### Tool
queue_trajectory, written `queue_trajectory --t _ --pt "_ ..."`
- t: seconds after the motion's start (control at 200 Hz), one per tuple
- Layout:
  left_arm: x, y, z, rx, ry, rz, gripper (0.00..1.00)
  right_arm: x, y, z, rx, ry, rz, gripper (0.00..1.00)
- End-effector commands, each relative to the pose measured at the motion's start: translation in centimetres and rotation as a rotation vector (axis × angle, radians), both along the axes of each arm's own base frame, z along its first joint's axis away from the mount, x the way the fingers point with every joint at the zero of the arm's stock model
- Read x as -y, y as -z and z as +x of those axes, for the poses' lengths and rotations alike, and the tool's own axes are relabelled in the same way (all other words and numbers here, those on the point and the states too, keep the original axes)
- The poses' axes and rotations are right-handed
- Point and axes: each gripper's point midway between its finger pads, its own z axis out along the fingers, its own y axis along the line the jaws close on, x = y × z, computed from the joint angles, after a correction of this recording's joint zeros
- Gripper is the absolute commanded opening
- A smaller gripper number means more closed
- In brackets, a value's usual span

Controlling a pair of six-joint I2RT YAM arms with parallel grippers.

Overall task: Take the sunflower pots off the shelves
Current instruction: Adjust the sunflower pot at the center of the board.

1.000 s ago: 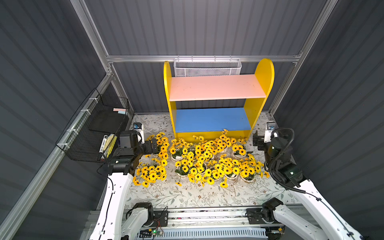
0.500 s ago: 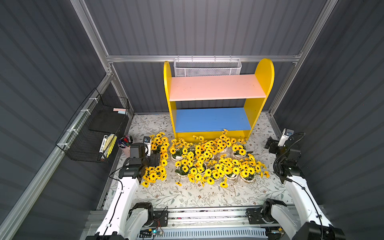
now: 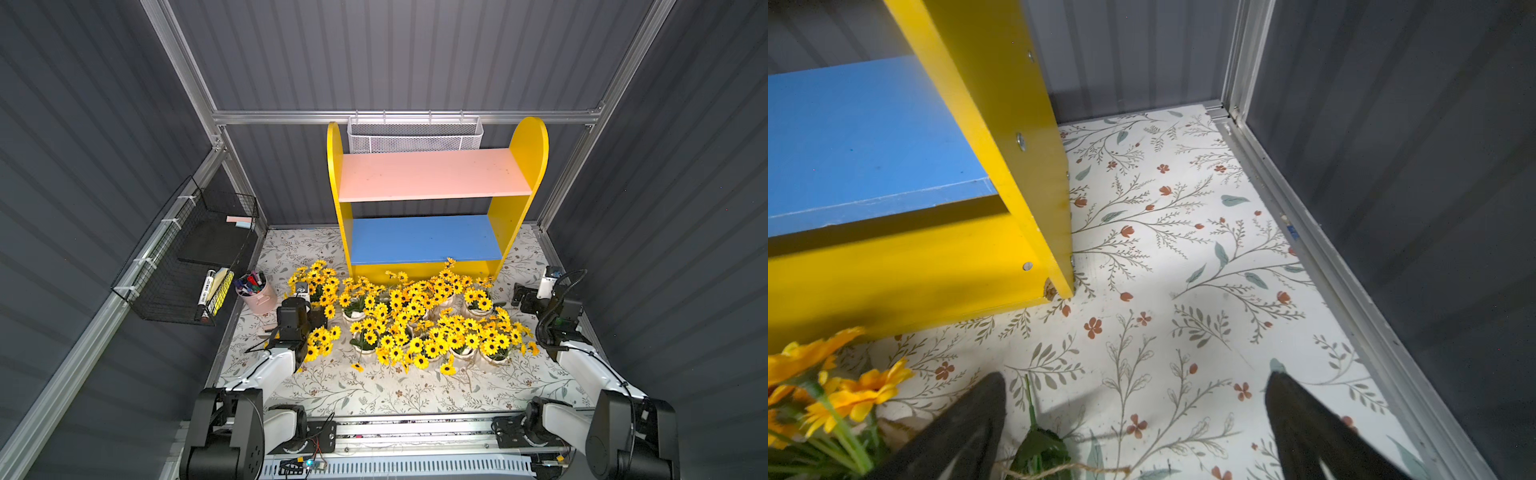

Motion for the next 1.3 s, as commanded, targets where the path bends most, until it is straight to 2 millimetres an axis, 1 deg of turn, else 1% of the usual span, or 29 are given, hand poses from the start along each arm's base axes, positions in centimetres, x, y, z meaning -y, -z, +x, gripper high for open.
queue_trajectory --t 0.0,0.135,0.205,0.27,0.35,0.46,0.5,0.53,0.57,0.575,0.585,0.61,0.67,0.735,0.77,0.835,0.885,0.92,1.09,1.201,1.296 --pt "-0.7 3.3 -1.6 -0.053 -0.033 0.047 0.99 -0.9 -1.0 1.1 0.071 -0.054 0.019 0.99" --pt "-0.1 3.2 -1.2 -0.052 -0.002 0.037 0.99 -1.1 -0.9 1.4 0.068 -0.063 0.016 0.99" --pt "-0.1 2.7 -1.8 -0.028 -0.013 0.058 0.99 -1.3 -0.8 1.5 0.067 -0.069 0.011 0.99" --pt "-0.1 2.2 -2.8 -0.016 -0.02 0.079 0.99 -1.4 -0.7 1.7 0.056 -0.071 0.008 0.99" --pt "0.4 1.4 -3.7 -0.006 -0.005 0.098 0.99 -1.5 -1.2 1.9 0.068 -0.075 0.001 0.99" --pt "0.6 0.0 -4.0 0.035 -0.009 0.078 0.99 -1.5 -1.4 2.1 0.063 -0.072 -0.003 0.99" --pt "0.7 -0.8 -3.9 0.06 -0.006 0.069 0.99 -1.5 -1.4 2.1 0.063 -0.071 -0.004 0.99" --pt "0.8 -1.7 -3.7 0.082 -0.002 0.066 0.99 -1.5 -1.4 2.1 0.062 -0.07 -0.006 0.99" --pt "0.5 -2.9 -3.6 0.083 -0.006 0.099 0.99 -1.5 -1.3 2.0 0.059 -0.073 -0.003 0.99" --pt "0.5 -3.2 -3.6 0.085 -0.007 0.101 0.99 -1.5 -0.8 2.1 0.045 -0.074 -0.001 0.99" --pt "0.4 -3.5 -3.6 0.086 -0.011 0.104 0.99 -1.5 -0.4 2.2 0.034 -0.075 0.002 0.99" --pt "0.1 -4.6 -3.6 0.103 -0.03 0.105 0.99 -1.6 -0.2 2.2 0.028 -0.08 0.002 0.99" --pt "-0.9 -6.5 -3.8 0.084 -0.06 0.181 0.99 -1.6 -0.1 2.2 0.021 -0.08 0.004 0.99" --pt "-1.9 -7.5 -4.1 0.053 -0.091 0.251 0.99 -1.6 0.2 2.1 0.014 -0.073 0.009 0.99" --pt "-3.1 -7.9 -4.6 0.04 -0.15 0.297 0.99 -1.5 0.3 2.2 0.011 -0.067 0.01 0.99" --pt "-5.3 -7.7 -5.5 -0.001 -0.266 0.366 0.99 -1.5 0.6 2.1 0.003 -0.067 0.017 0.99" --pt "-5.9 -7.0 -5.8 -0.041 -0.284 0.391 0.99 -1.3 0.8 2.1 -0.001 -0.055 0.023 0.99" --pt "-6.9 -6.7 -6.4 -0.063 -0.338 0.395 0.99 -1.3 0.8 2.1 -0.003 -0.053 0.029 0.99" --pt "-10.4 -5.5 -9.1 -0.093 -0.511 0.237 0.99 -1.7 1.0 2.3 -0.013 -0.071 0.05 0.99" --pt "-11.6 -5.5 -10.0 -0.071 -0.586 0.163 0.99 -2.1 1.4 2.6 -0.005 -0.077 0.09 0.99" --pt "-12.2 -4.6 -10.5 -0.084 -0.63 0.101 0.99 -2.0 1.2 2.6 -0.002 -0.076 0.086 0.99"
